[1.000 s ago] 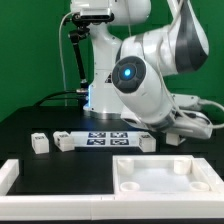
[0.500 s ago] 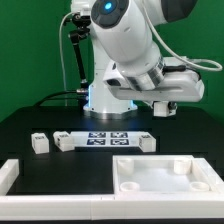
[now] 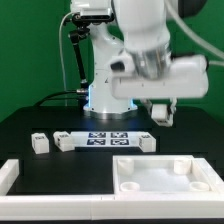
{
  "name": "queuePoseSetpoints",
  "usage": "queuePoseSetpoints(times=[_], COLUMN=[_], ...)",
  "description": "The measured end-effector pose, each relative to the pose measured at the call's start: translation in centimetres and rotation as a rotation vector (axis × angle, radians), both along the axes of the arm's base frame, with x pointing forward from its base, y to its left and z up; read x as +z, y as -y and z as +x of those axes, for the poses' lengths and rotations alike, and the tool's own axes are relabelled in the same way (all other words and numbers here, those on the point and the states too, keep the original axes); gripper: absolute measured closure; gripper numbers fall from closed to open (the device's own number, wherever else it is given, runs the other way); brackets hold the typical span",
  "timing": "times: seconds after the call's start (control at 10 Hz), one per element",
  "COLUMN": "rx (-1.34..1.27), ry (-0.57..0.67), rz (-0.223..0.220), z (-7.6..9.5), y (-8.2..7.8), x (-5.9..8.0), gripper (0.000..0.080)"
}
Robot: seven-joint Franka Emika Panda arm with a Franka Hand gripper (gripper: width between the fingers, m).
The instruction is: Assemble square table
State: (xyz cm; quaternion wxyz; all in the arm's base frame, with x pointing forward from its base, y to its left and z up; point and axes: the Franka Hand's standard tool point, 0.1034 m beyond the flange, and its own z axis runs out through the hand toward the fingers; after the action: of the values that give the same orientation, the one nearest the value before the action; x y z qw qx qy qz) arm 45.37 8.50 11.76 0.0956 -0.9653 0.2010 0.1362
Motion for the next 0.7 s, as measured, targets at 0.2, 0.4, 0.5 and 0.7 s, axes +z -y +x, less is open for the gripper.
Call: queuePoseSetpoints(times=[0.2,0.4,0.5,0.7], rx=[0.009,0.006,-0.014,-0.015], ry=[0.121,0.240,0.317,0.417], rz=[-0.031,-0.069,-0.086,-0.138], z=[3.7,3.0,3.5,4.4], y=[1.0,0.5,0.3,-0.7], x=[2.2,1.6,1.6,1.7], gripper=[0.0509,0.0509,0.0509,0.0509])
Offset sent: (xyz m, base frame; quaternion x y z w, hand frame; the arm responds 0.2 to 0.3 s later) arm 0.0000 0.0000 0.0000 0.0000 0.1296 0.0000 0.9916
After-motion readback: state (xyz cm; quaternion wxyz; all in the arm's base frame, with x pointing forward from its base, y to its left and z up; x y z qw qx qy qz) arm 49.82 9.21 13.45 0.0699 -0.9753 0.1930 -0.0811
